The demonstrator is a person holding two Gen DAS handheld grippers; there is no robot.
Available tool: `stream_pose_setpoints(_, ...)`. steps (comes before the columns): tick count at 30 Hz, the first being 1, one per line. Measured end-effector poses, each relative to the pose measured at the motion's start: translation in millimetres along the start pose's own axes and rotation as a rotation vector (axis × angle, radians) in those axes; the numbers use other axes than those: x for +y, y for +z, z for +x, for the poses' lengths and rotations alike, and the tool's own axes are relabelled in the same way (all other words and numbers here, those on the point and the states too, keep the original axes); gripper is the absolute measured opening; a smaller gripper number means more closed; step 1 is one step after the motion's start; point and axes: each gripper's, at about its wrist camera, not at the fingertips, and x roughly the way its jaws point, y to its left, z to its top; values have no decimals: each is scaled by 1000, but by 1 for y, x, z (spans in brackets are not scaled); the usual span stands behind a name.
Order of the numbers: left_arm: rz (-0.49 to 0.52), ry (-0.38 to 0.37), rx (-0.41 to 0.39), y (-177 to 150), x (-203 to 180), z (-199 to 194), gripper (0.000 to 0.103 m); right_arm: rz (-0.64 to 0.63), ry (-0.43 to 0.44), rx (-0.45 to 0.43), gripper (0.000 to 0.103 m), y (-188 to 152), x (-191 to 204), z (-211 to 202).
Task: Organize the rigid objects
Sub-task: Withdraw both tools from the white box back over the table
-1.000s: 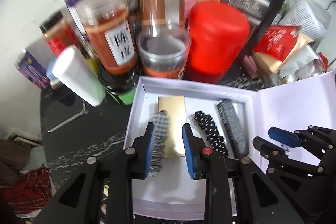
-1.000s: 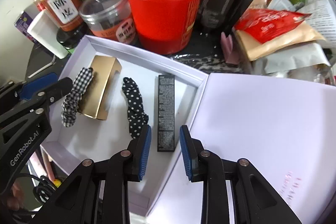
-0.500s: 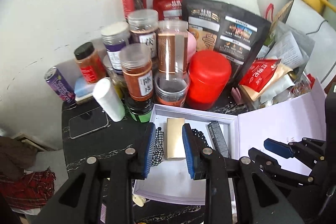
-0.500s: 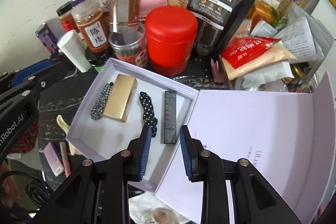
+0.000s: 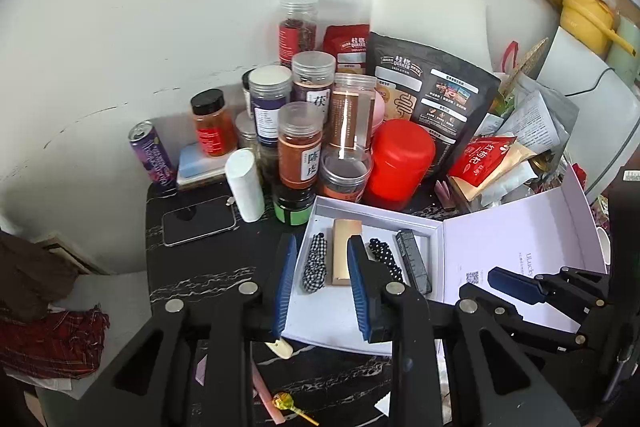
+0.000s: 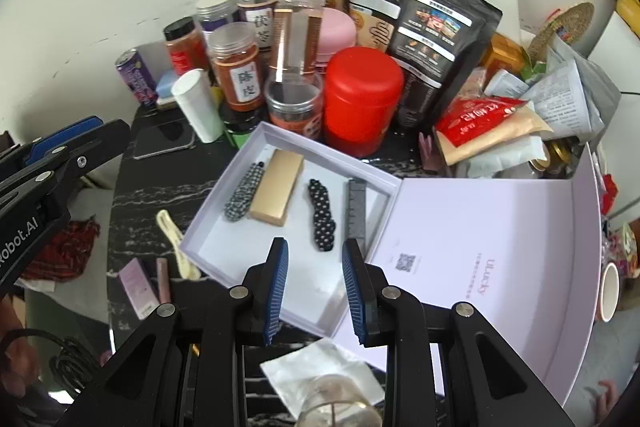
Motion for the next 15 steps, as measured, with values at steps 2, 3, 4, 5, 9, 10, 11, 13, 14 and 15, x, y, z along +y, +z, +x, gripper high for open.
stream_pose_setpoints(2,-8,3,1,-6,6,-6,26,-6,9,-5,28,-4,7,-5)
stream_pose_setpoints(3,-13,5,4,-9,10,-10,26,-10,12,-8,28,-6,11,-7)
stream_pose_setpoints(4,-20,7,6,-13,15,-13,26,-15,14,-11,28,-9,16,-10)
stream_pose_setpoints(5,-26,9,9,-16,18,-16,26,-19,17,-12,28,-12,20,-12)
stream_pose_setpoints(9,-63,17,7,-34,36,-33,26,-37,46,-15,28,-22,38,-18)
stream_pose_setpoints(10,-70,19,7,-38,40,-36,26,-40,65,-14,31,-25,42,-20)
stream_pose_setpoints(11,-77,23,5,-42,44,-40,26,-43,76,-13,32,-28,47,-22)
stream_pose_setpoints(13,-96,23,1,-50,53,-47,26,-55,78,-19,32,-34,57,-25)
stream_pose_setpoints(14,-110,23,2,-55,59,-51,26,-63,77,-22,32,-37,62,-27)
stream_pose_setpoints(15,-119,26,2,-59,63,-54,26,-76,77,-27,33,-40,69,-30)
